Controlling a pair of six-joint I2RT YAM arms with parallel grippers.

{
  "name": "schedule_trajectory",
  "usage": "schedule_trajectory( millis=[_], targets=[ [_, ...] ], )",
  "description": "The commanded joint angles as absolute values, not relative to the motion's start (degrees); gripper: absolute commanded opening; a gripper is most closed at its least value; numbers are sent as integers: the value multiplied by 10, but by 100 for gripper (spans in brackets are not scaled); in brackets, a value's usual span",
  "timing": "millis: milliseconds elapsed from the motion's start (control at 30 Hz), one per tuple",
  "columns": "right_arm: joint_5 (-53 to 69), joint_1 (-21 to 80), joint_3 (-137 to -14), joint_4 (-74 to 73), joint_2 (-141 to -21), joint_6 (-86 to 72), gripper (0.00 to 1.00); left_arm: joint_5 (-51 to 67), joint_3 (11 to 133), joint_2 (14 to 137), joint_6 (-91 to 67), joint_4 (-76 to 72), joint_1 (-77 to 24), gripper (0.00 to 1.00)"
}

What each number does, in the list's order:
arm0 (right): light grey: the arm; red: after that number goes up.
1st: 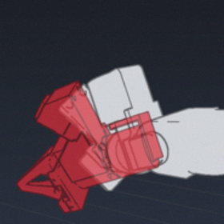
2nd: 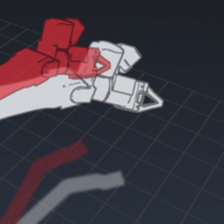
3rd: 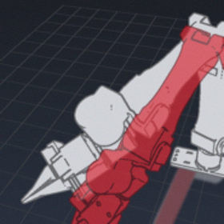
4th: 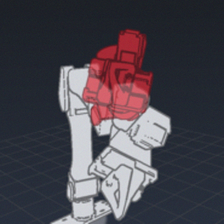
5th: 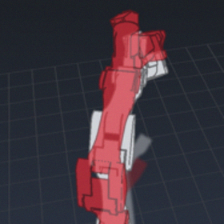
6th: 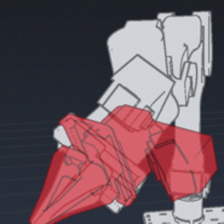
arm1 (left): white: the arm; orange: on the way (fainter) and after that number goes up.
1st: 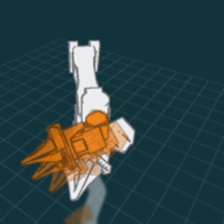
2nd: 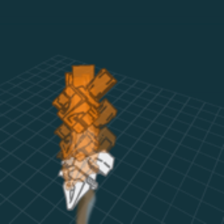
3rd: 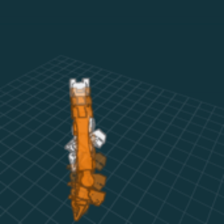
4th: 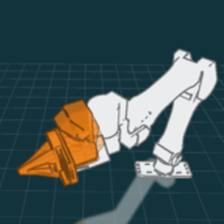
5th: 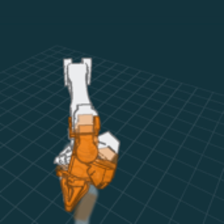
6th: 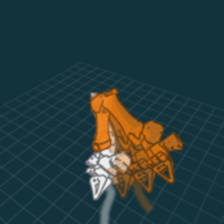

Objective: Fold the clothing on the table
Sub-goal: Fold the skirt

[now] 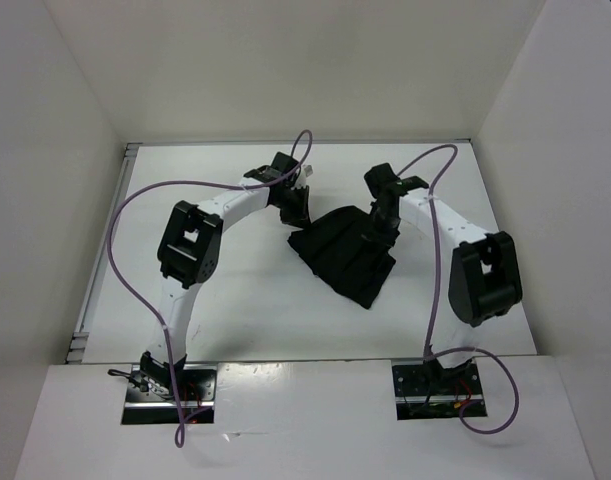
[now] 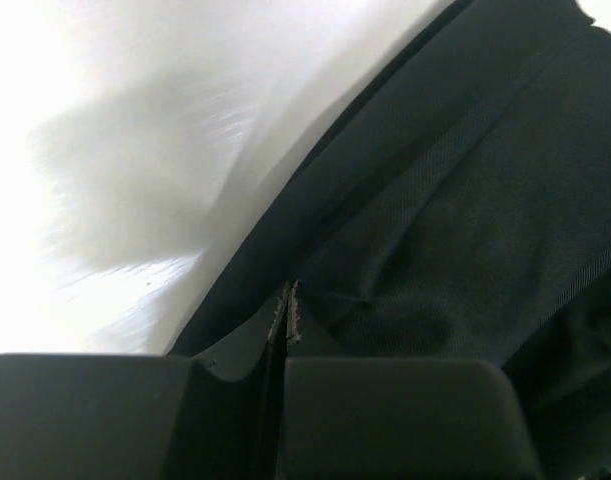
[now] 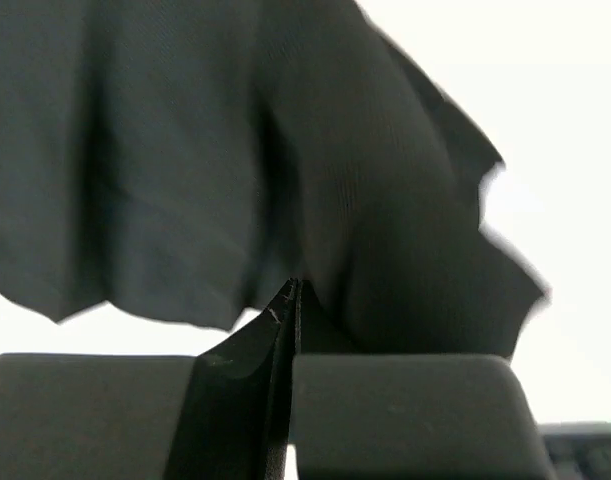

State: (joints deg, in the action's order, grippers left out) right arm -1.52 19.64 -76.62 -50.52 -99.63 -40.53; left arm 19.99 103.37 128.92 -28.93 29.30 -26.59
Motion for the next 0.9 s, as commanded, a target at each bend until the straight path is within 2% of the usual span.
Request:
schedule_trajectory(
  millis=[0, 133, 333, 367, 467, 500, 633, 867],
  targets=[
    [-46, 212, -754, -598, -909, -431, 0, 217, 1032, 1296, -295, 268, -269, 0],
    [-86, 224, -794, -674, -851, -466, 2, 222, 1032, 1284, -301, 268, -269, 0],
    [-142, 231, -836, -683, -878, -471, 5, 242, 1067, 1245, -295, 288, -269, 0],
    [-148, 231, -836, -672, -888, -471, 5, 242, 1072, 1238, -295, 288, -269, 12],
    [-154, 231, -797, -625, -937, -464, 7, 247, 1085, 1206, -290, 294, -269, 25],
    [-160, 231, -788, -598, -950, -457, 7, 247, 1085, 1200, -290, 294, -264, 38],
    [-155, 218, -746, -541, -1012, -452, 7, 254, 1085, 1176, -290, 294, -248, 47],
    [-155, 200, -705, -485, -1097, -446, 7, 291, 1039, 1114, -301, 266, -215, 51]
  ],
)
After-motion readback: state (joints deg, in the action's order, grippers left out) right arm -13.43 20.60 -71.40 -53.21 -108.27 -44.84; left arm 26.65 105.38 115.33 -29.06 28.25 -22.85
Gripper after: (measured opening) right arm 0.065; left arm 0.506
